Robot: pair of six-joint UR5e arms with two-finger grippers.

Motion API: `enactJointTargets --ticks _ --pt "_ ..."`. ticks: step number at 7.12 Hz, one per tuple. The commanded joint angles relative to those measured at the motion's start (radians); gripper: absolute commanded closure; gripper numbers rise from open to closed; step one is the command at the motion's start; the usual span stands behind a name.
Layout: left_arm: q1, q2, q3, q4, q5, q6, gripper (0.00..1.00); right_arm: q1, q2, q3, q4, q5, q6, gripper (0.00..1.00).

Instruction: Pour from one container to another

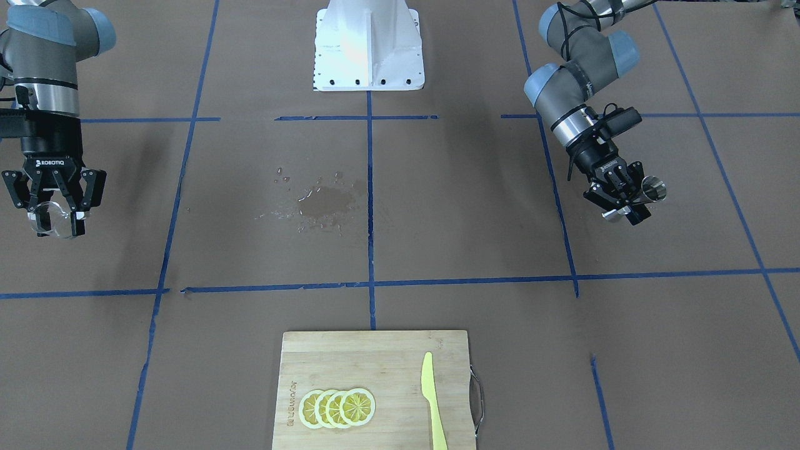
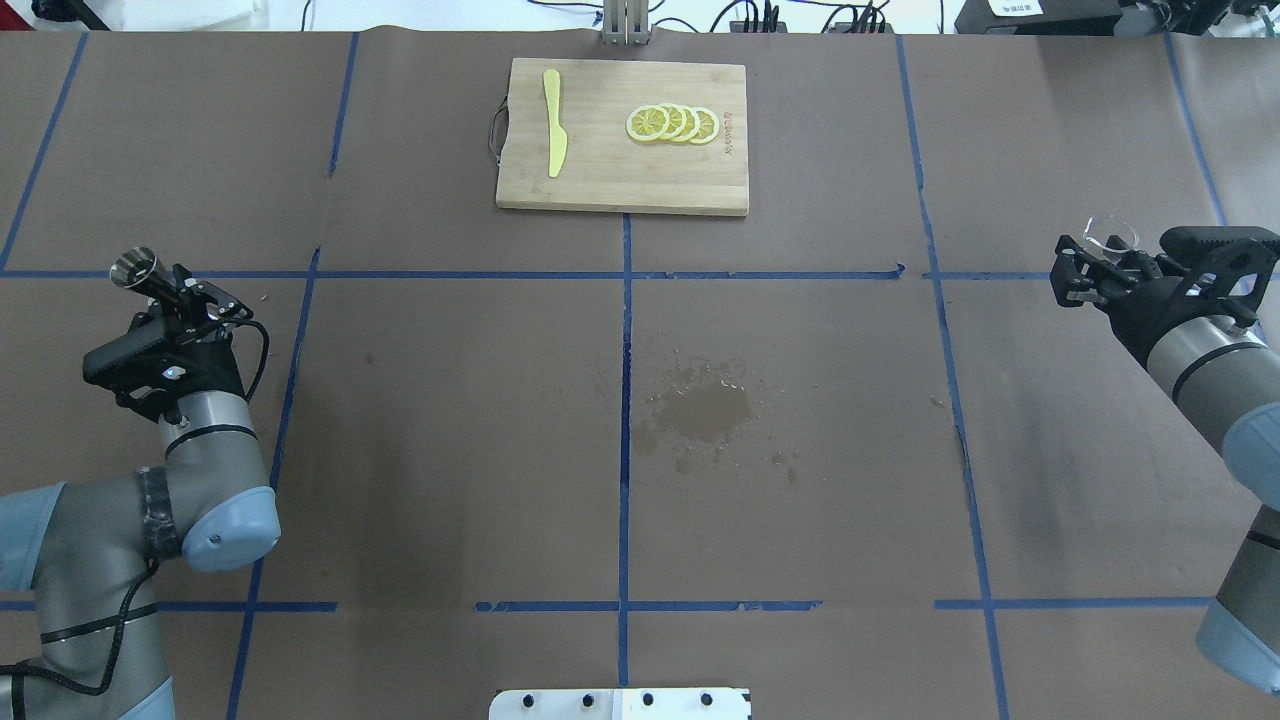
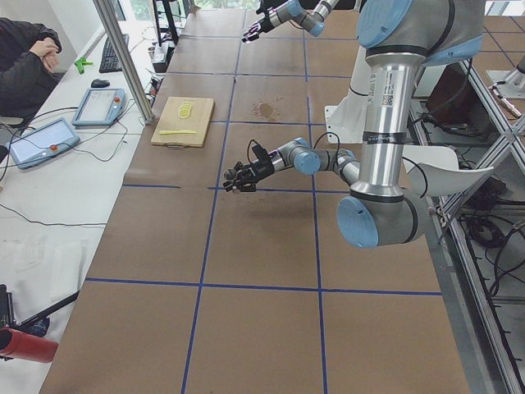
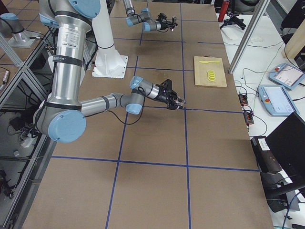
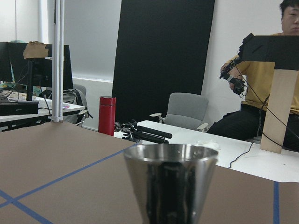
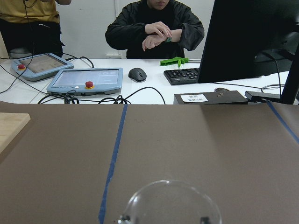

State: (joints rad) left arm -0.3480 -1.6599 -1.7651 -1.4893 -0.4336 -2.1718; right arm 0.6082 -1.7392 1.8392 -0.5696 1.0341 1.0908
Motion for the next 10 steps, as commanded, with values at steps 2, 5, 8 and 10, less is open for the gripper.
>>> enactJointTargets --ticks 2,5,8,10 --pt "0.075 -0.017 0.036 0.001 0.047 0.000 1.00 -0.010 -0.022 0.000 0.001 0.000 0.004 1.00" --pt "0.113 -0.038 0.052 0.001 0.047 0.007 0.88 -0.011 -0.022 0.002 0.001 0.000 0.004 1.00" --pt "0.113 -0.027 0.077 0.001 0.047 0.007 0.75 -0.014 -0.022 0.003 0.001 0.000 0.004 1.00" --pt "0.113 -0.035 0.096 0.001 0.047 0.003 0.72 -0.018 -0.022 0.003 0.001 -0.002 0.004 1.00"
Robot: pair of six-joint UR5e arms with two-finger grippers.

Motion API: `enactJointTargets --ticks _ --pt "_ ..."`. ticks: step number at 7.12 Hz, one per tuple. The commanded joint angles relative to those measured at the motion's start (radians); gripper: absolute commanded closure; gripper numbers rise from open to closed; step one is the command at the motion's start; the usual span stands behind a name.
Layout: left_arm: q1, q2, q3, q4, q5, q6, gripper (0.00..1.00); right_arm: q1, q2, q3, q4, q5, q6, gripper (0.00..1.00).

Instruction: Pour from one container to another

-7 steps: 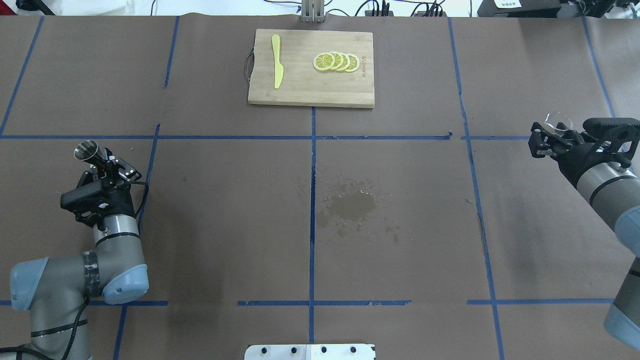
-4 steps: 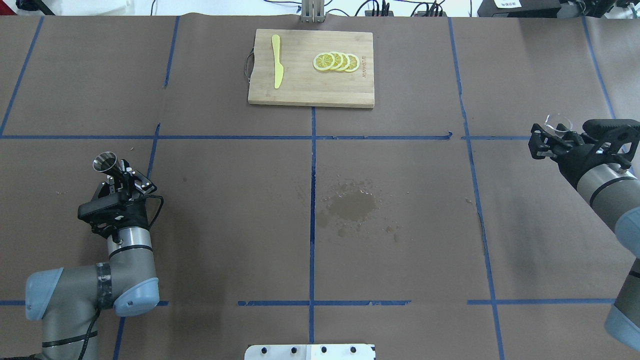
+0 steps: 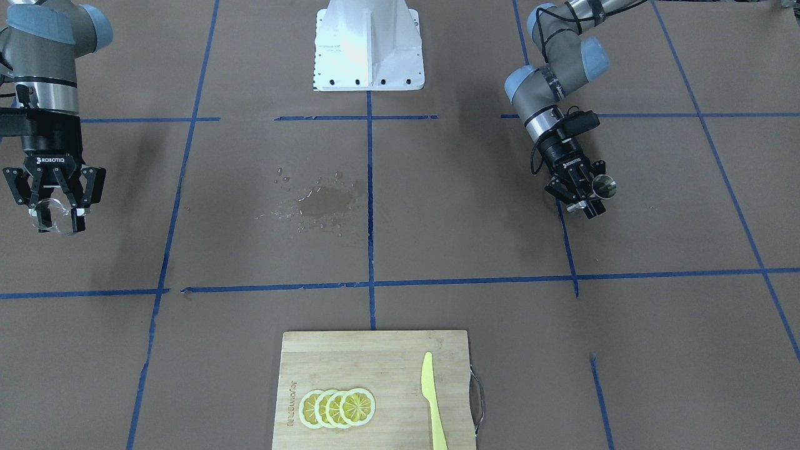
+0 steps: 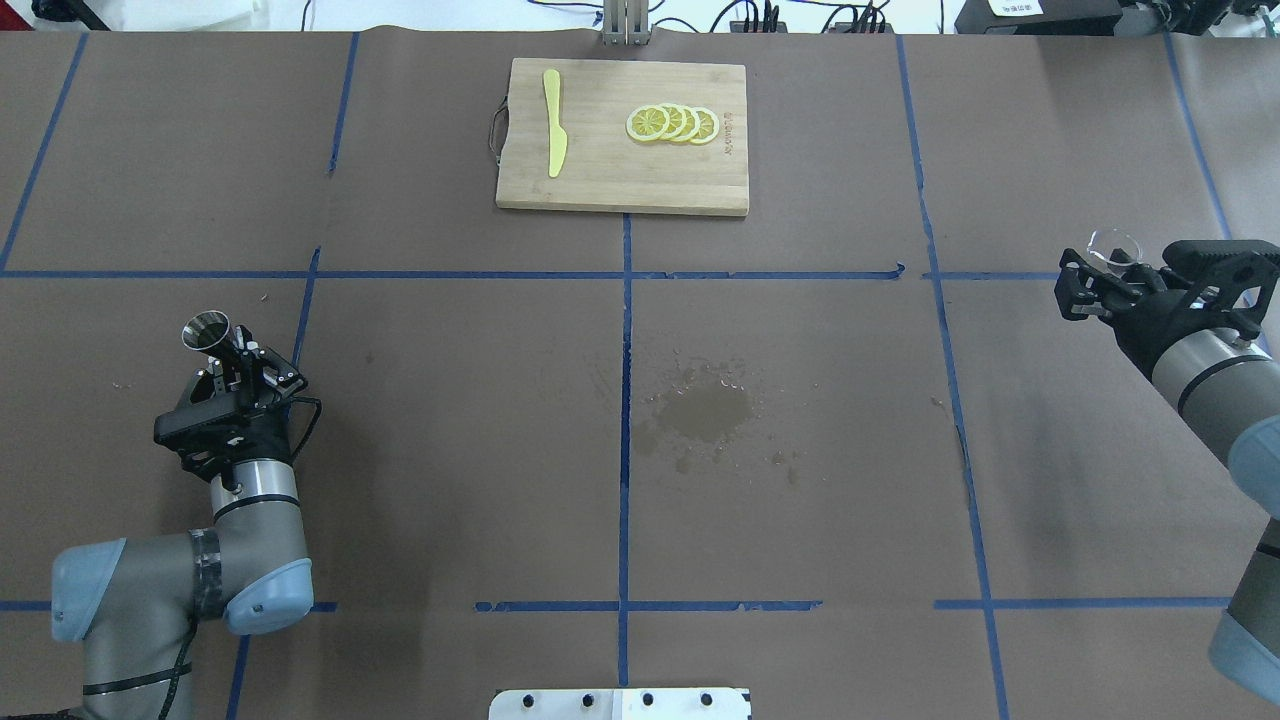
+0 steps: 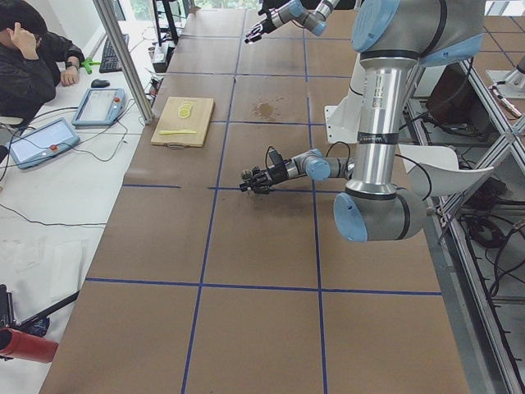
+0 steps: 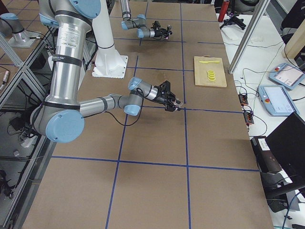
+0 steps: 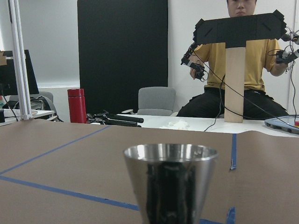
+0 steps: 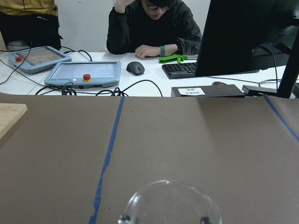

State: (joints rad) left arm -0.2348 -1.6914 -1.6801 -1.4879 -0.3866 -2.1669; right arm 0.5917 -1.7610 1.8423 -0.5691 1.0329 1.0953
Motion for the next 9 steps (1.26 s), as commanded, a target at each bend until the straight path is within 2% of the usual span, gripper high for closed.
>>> enactJointTargets --ticks 1,3,4,6,7,8,9 --pt "-0.001 -0.004 0.011 0.002 0.000 -0.002 0.67 -0.001 0.000 0.000 0.000 -0.001 0.000 1.00" --pt "-0.005 0.002 0.007 0.002 0.000 0.005 0.46 -0.001 0.000 0.000 0.000 -0.001 0.000 1.00" --pt "-0.005 0.002 0.002 0.002 0.000 0.007 0.39 -0.001 0.000 0.000 0.000 -0.001 0.000 1.00" --pt "-0.005 0.004 -0.003 0.002 -0.002 0.007 0.38 -0.001 0.000 0.000 0.000 -0.001 0.000 1.00" --pt "-0.005 0.004 -0.007 0.002 -0.002 0.007 0.22 -0.001 0.000 0.002 0.000 -0.001 0.000 1.00" --pt "-0.005 0.004 -0.029 0.002 -0.002 0.007 0.00 -0.001 0.000 0.000 0.000 -0.001 0.000 1.00" --pt "-0.003 0.019 -0.073 0.002 -0.005 0.009 0.00 -0.001 0.000 0.000 0.000 -0.004 0.000 1.00"
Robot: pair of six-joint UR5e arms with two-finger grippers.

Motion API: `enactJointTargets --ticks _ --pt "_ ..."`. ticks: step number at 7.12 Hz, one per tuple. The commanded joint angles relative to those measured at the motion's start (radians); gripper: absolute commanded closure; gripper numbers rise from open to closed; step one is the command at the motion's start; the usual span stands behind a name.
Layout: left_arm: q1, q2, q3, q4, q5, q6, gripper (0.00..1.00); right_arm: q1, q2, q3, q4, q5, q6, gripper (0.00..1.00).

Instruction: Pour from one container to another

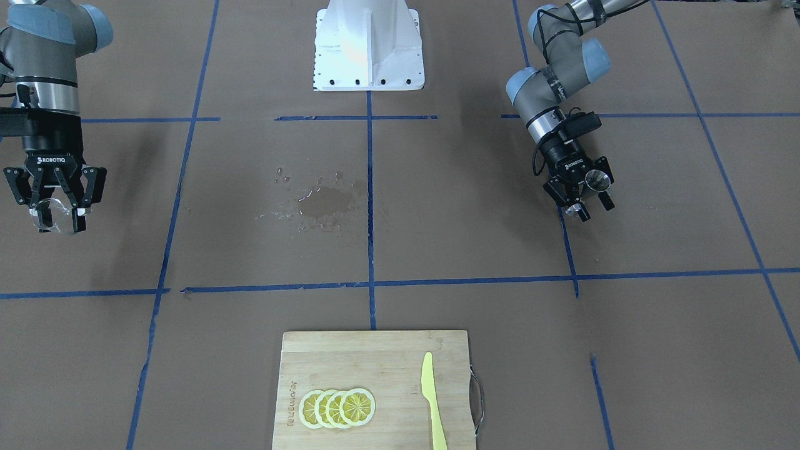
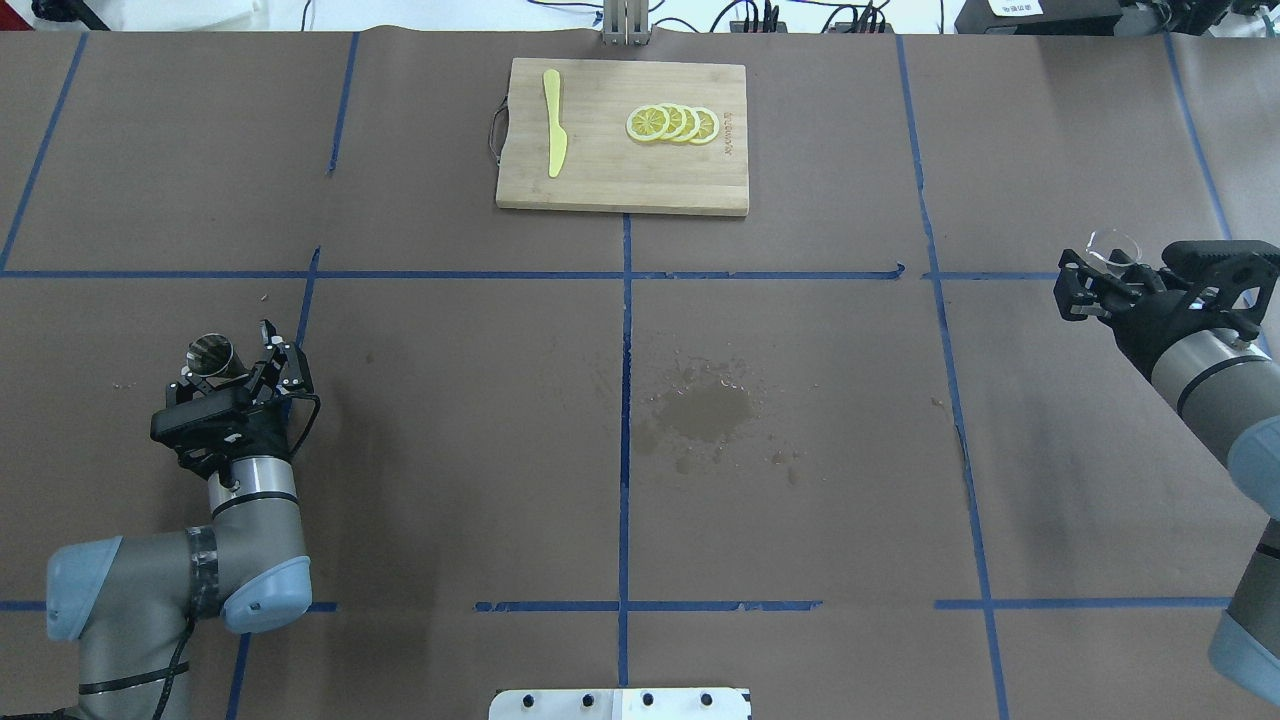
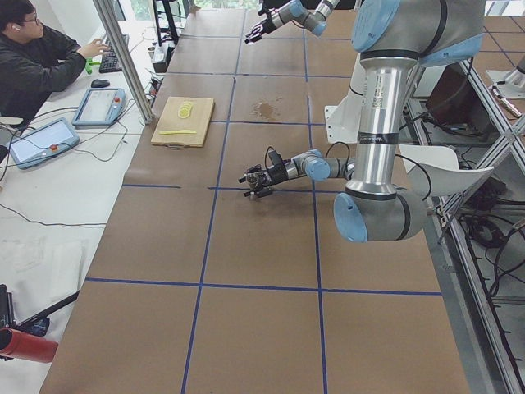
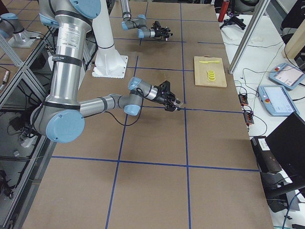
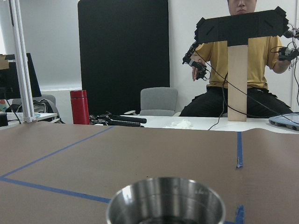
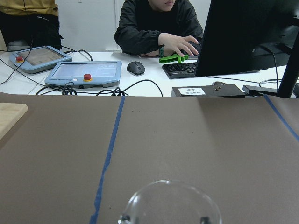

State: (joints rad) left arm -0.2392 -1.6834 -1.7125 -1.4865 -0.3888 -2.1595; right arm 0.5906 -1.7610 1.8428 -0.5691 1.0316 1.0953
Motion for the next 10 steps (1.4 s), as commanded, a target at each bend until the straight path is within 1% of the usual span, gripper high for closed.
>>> enactJointTargets --ticks 1,3,4,5,6,7,8,9,10 --pt "0.003 0.034 -0.068 0.000 -0.004 0.003 0.00 -0.002 -0.005 -0.001 0.000 -0.013 0.000 1.00" --pt "0.026 0.071 -0.101 0.000 -0.007 0.003 0.00 -0.020 -0.021 0.001 0.000 -0.036 0.000 1.00" --pt "0.053 0.103 -0.151 0.002 -0.031 0.007 0.00 -0.032 -0.031 0.001 0.002 -0.048 0.002 1.00" --pt "0.082 0.138 -0.223 0.005 -0.048 0.030 0.00 -0.047 -0.032 0.001 0.000 -0.060 0.052 1.00" --pt "0.104 0.145 -0.260 0.043 -0.057 0.033 0.00 -0.075 -0.034 -0.001 0.000 -0.089 0.069 1.00" --pt "0.119 0.145 -0.289 0.066 -0.083 0.033 0.00 -0.115 -0.038 -0.002 0.000 -0.132 0.081 1.00" --pt "0.123 0.146 -0.303 0.074 -0.085 0.033 0.00 -0.159 -0.044 -0.005 0.000 -0.192 0.138 1.00" --pt "0.124 0.160 -0.332 0.074 -0.106 0.035 0.00 -0.228 -0.051 -0.007 -0.002 -0.293 0.159 1.00" --pt "0.141 0.174 -0.378 0.084 -0.126 0.047 0.00 -0.291 -0.051 -0.014 -0.005 -0.368 0.182 1.00"
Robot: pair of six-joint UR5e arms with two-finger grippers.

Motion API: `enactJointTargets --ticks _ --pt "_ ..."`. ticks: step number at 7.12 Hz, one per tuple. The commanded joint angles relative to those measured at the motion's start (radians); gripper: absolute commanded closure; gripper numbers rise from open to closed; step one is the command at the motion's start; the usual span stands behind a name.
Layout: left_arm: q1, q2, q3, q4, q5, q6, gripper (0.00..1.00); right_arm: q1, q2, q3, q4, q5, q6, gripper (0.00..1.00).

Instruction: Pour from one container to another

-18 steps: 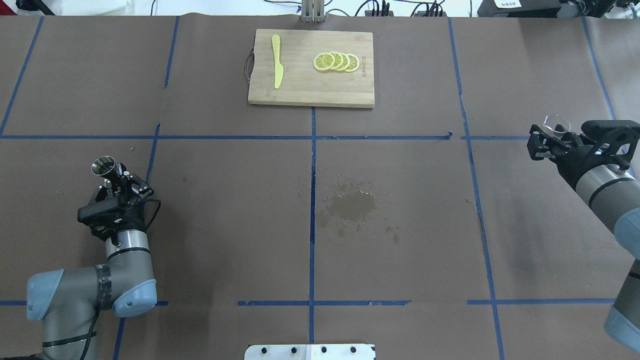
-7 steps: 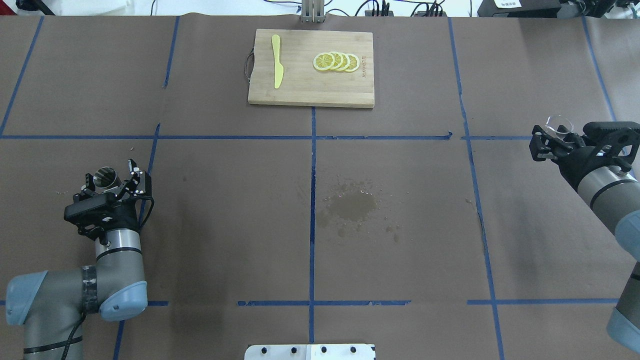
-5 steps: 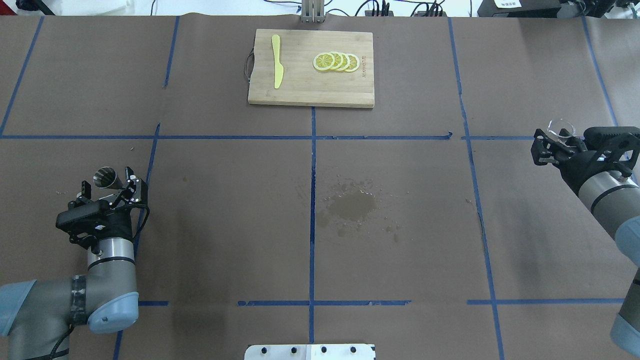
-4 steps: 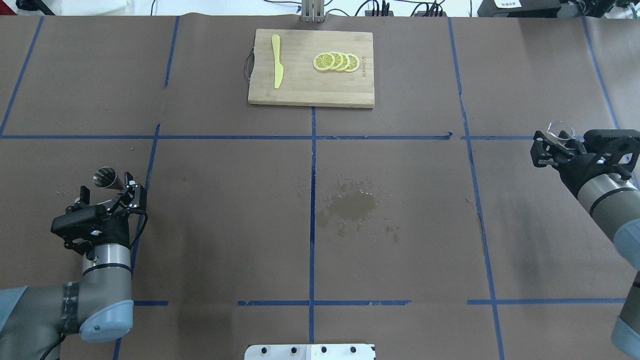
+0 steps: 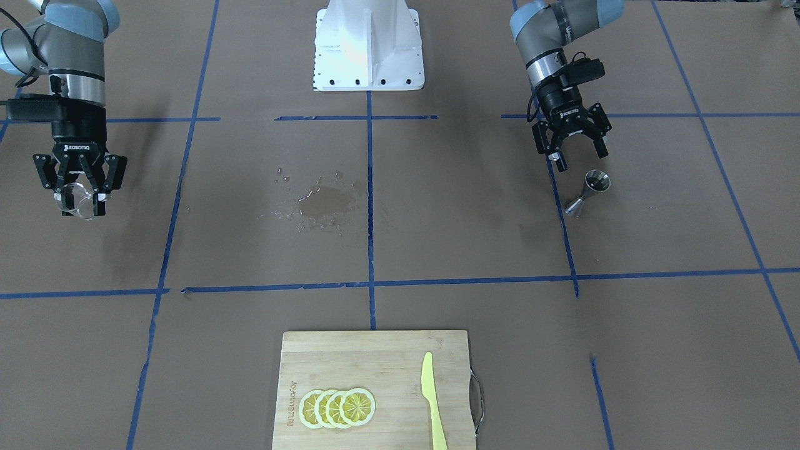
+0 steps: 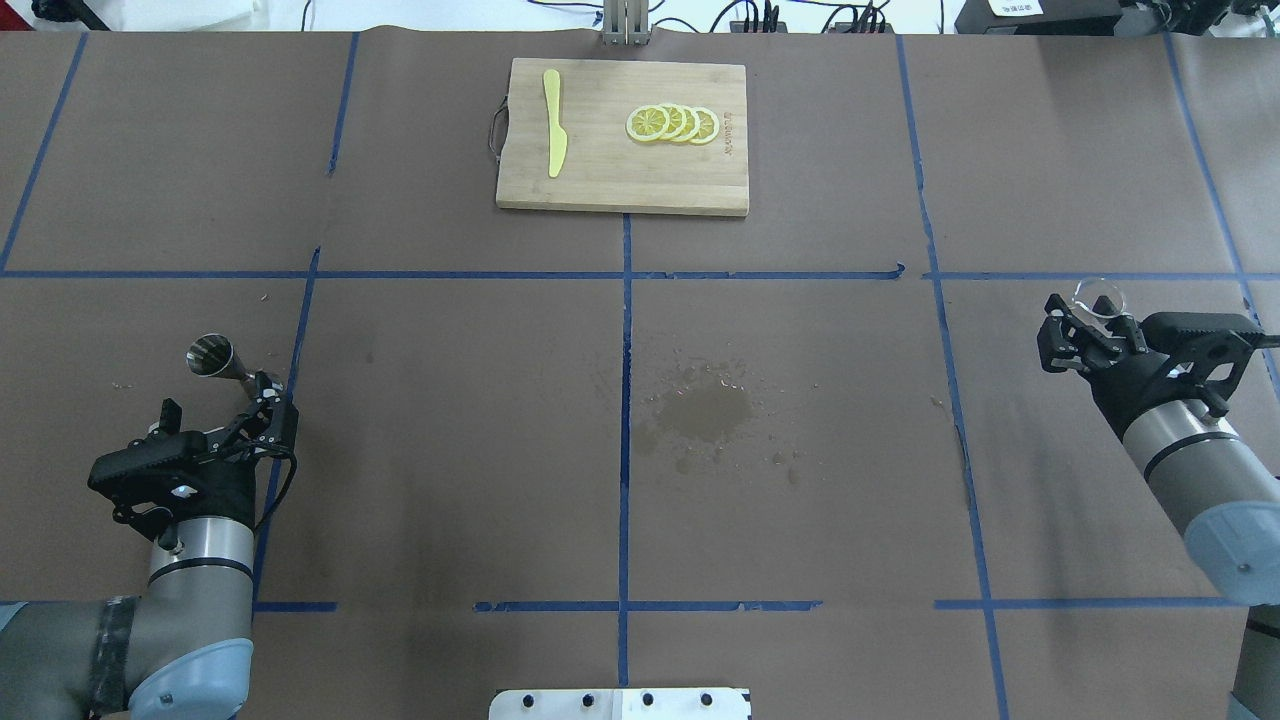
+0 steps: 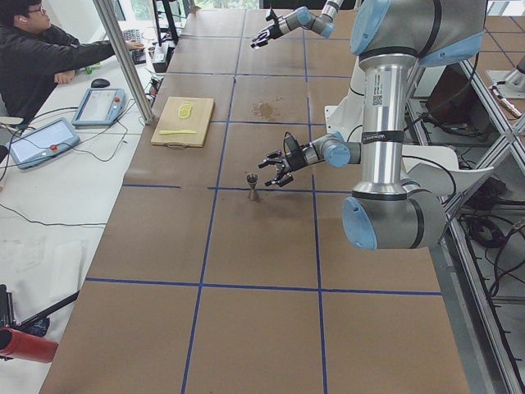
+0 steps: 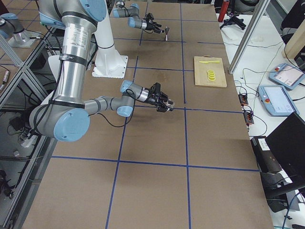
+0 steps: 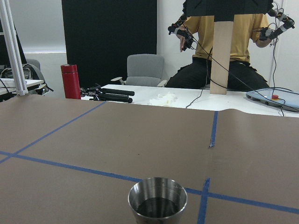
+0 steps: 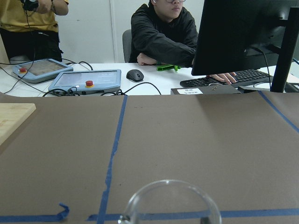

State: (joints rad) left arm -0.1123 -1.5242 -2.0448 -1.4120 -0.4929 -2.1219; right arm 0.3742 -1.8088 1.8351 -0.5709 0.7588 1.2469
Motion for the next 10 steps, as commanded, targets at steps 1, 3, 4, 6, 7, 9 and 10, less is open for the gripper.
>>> enactJointTargets --ticks 1,3,4,6,7,9,10 --pt "0.032 0.013 -0.102 0.060 -0.070 0.028 0.00 -0.116 -0.003 -0.051 -0.001 -0.142 0.081 1.00" --pt "0.069 0.010 -0.224 0.139 -0.133 0.040 0.00 -0.161 0.005 -0.095 -0.001 -0.188 0.086 1.00" --pt "0.072 0.009 -0.273 0.140 -0.162 0.093 0.00 -0.184 0.017 -0.121 -0.001 -0.206 0.094 1.00" --pt "0.071 0.007 -0.340 0.140 -0.197 0.153 0.00 -0.198 0.101 -0.190 -0.001 -0.223 0.107 1.00" --pt "0.071 0.006 -0.351 0.140 -0.200 0.164 0.00 -0.199 0.133 -0.212 -0.001 -0.230 0.108 1.00" --pt "0.062 0.004 -0.353 0.140 -0.202 0.166 0.00 -0.202 0.137 -0.214 -0.001 -0.239 0.108 1.00" --pt "0.060 0.004 -0.356 0.140 -0.202 0.169 0.00 -0.207 0.137 -0.214 -0.001 -0.237 0.108 1.00"
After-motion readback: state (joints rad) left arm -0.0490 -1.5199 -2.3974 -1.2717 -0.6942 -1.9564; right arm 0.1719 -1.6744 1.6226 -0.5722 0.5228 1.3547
